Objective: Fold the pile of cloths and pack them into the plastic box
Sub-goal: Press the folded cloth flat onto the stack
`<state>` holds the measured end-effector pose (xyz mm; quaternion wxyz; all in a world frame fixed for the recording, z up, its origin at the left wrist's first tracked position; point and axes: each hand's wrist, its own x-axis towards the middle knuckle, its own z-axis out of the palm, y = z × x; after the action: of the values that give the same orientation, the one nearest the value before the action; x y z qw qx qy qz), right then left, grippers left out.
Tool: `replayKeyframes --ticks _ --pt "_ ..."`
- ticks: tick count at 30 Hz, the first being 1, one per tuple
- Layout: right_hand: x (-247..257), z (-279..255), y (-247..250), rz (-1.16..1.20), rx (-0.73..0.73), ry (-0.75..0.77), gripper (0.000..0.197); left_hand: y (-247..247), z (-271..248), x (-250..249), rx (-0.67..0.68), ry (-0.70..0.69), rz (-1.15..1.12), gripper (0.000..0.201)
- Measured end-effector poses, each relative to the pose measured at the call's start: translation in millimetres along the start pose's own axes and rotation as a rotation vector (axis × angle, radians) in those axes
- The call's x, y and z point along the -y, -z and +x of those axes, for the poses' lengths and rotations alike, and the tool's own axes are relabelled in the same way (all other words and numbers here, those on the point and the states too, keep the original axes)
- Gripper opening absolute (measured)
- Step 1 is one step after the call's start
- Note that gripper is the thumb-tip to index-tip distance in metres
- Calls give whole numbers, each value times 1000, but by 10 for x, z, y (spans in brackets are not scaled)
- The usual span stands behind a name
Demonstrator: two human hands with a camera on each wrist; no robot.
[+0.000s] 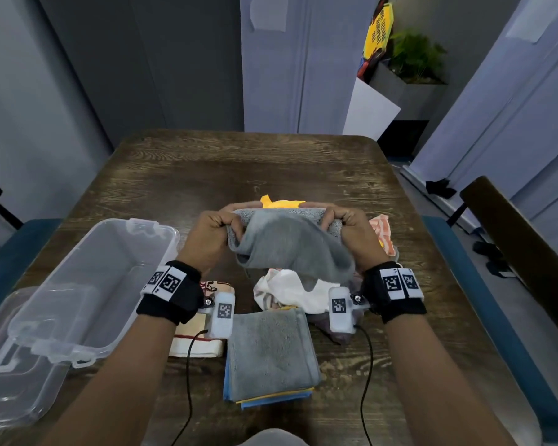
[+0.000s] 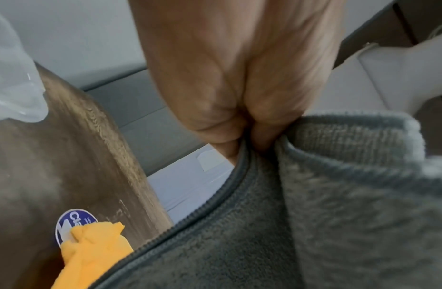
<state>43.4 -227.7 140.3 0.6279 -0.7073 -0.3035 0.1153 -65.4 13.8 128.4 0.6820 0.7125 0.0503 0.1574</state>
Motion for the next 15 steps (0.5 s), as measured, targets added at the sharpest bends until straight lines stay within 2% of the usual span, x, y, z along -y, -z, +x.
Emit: replayKeyframes --ticks 2,4,7,10,15 --pt "-64 25 -5 -63 -14 9 57 -35 -22 -48 20 -46 84 32" --pt "-64 11 -5 -89 7 22 59 -39 -23 -54 29 -22 96 41" --pt "-16 31 4 -111 36 39 54 60 39 -55 48 -28 174 41" --pt "46 92 46 -104 4 94 42 175 87 -85 79 -68 219 39" --pt "155 174 154 -111 -31 130 41 219 172 -204 76 -153 257 49"
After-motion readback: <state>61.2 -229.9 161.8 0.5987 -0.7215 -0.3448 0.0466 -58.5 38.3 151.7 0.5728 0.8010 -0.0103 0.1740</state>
